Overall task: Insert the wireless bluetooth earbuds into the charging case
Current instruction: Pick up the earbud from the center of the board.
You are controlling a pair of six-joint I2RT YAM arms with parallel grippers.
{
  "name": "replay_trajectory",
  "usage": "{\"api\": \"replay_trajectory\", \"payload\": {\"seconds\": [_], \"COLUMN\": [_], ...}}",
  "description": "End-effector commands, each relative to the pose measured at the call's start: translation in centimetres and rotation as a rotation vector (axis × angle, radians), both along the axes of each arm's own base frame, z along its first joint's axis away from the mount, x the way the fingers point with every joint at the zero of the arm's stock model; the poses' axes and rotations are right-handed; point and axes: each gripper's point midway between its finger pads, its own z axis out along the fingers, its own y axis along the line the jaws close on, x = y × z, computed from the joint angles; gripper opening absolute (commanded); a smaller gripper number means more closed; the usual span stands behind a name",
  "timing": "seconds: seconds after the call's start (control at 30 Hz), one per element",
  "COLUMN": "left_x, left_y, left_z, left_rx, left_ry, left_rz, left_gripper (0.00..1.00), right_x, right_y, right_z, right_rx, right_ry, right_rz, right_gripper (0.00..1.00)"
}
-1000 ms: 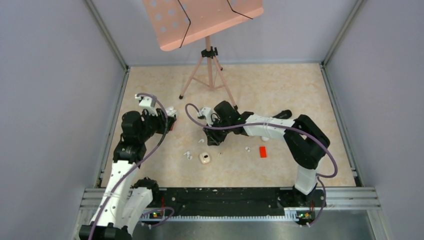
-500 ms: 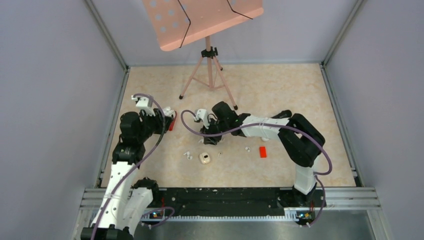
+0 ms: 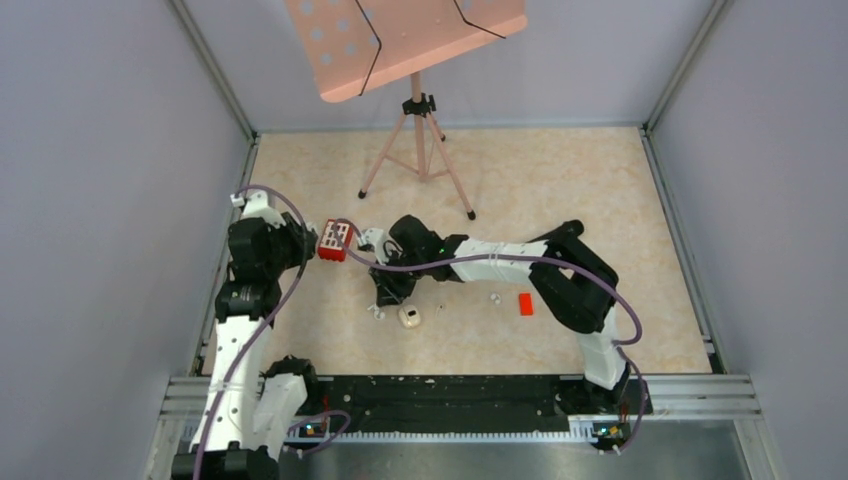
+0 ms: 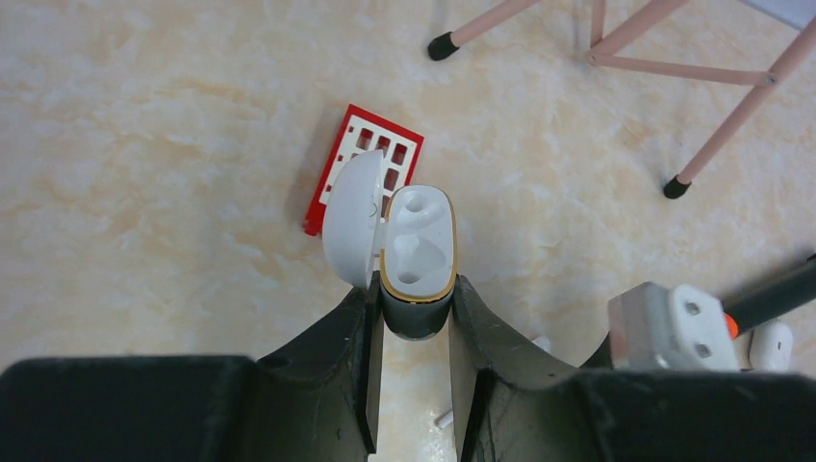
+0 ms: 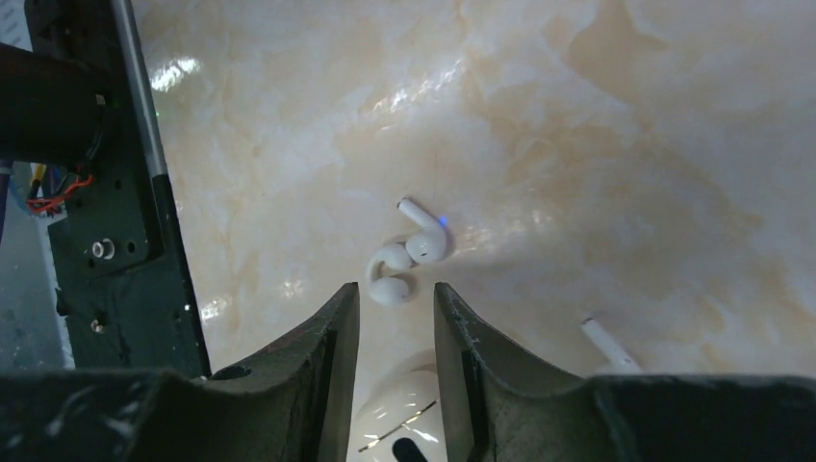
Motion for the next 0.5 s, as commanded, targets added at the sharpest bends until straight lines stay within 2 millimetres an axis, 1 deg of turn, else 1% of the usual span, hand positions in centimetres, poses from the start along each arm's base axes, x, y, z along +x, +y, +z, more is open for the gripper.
{"api": "replay_trajectory", "payload": {"seconds": [0.0,0.13,0.33,0.47], "left_x": [-0.4,-1.1,-2.2,-2.8], "left_y": [1.6,2.0,2.2,2.5], "left_z": [2.6,2.9,3.9,4.3], "left_rx": [0.007,-0.001,-0.004,0.02], "left_ry": [-0.059,-0.058,-0.079,-0.097], "left_rz": [0.097,0.133,0.151,0.156], "left_gripper": [0.0,0.0,0.0,0.0], "right_x": [-1.5,-2.2,-1.5,-1.2], "right_y": [1.3,2.0,1.7,1.9], "right_z": [-0.8,-1.9,-2.9,-3.3], "right_rx": [-0.025,-0.058,-0.114,-0.126], "right_ry": [0.085,0.105,0.128,0.142], "right_rz": [-0.018,-0.035,-0.137,-0.162], "right_gripper": [0.35,0.41,0.42,0.42]}}
